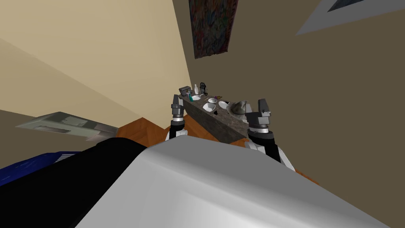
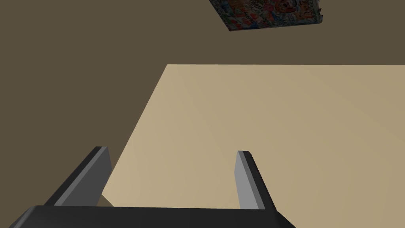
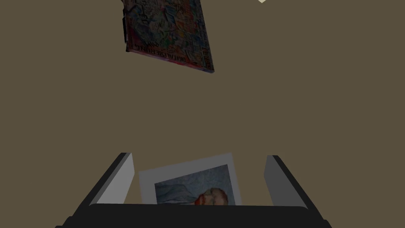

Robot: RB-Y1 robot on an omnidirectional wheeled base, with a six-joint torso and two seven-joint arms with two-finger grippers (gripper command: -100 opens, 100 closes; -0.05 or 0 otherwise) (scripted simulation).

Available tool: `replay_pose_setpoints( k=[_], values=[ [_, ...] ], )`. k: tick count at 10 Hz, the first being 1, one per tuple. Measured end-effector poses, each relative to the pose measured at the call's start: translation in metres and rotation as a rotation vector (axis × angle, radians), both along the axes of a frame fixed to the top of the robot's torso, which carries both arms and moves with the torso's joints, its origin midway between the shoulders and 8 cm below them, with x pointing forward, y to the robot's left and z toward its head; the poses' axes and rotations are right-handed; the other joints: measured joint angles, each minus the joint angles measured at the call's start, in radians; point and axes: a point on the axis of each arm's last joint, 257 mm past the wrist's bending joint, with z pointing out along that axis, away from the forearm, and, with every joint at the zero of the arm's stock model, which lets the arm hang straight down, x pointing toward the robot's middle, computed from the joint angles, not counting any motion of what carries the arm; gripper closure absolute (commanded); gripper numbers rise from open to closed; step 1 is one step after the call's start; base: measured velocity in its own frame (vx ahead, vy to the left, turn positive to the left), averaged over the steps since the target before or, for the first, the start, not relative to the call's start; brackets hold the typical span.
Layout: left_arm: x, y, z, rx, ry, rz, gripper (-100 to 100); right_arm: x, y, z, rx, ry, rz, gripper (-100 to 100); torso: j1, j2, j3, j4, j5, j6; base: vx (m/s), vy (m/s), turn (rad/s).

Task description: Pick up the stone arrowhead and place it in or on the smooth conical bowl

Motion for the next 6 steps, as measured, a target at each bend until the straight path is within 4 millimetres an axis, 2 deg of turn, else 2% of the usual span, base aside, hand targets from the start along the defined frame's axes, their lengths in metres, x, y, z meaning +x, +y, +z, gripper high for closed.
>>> replay_pose_setpoints(
  k=[2,6],
  values=[
    [0.0,0.0,0.0,0.0,0.0,0.0,0,0.006,0.005,-0.009,-0.052,0.026,0.017,-100,0.001,-0.002,-0.001,0.0,0.0,0.0,-0.054,-0.013,0.056],
    [0.0,0.0,0.0,0.0,0.0,0.0,0,0.022,0.012,-0.048,-0.182,0.108,0.044,-100,0.001,-0.002,-0.001,0.0,0.0,0.0,-0.054,-0.016,0.084]
  ],
)
